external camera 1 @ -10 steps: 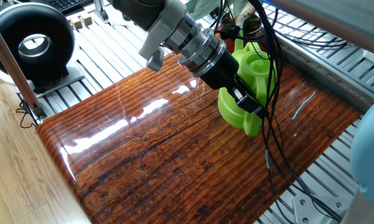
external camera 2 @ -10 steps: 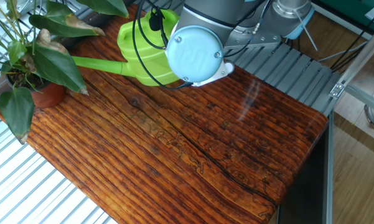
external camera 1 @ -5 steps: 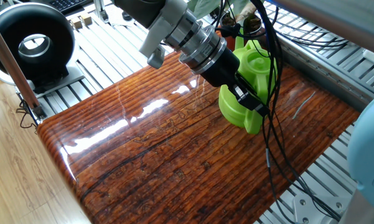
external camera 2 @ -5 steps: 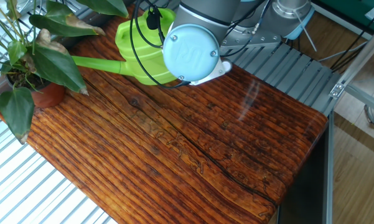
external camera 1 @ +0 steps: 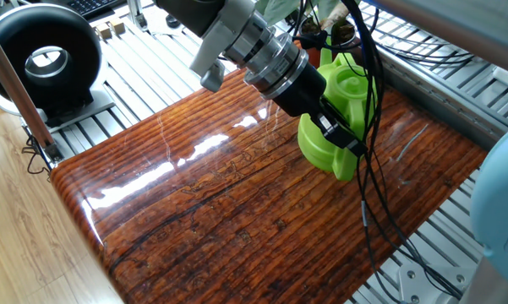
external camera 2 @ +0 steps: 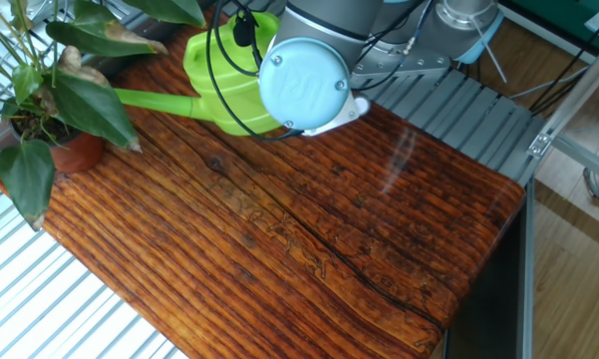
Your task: Water the plant
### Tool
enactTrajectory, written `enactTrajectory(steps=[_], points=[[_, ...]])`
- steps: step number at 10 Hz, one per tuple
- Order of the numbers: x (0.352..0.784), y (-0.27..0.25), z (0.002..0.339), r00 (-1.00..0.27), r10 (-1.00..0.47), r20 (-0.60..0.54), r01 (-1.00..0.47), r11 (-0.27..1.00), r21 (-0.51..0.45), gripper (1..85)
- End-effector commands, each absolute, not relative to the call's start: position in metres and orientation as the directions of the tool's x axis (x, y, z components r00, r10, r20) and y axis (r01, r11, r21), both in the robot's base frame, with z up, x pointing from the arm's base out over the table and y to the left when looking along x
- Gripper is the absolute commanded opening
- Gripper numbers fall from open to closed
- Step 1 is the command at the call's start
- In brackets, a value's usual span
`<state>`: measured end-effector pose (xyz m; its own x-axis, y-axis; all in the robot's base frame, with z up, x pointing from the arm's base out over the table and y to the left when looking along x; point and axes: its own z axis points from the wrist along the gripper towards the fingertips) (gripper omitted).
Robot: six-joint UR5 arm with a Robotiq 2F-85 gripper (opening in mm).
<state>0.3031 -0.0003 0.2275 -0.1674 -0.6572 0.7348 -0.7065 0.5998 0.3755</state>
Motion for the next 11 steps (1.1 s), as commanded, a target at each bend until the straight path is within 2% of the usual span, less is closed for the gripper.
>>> enactTrajectory(steps=[1, 11], points=[[0.3024, 0.0021, 0.228, -0.167, -0.666, 0.727, -0.702, 0.598, 0.387, 1.3], [0.3021, 0.0001, 0.2304, -0.165, -0.661, 0.732, -0.699, 0.602, 0.386, 1.3]])
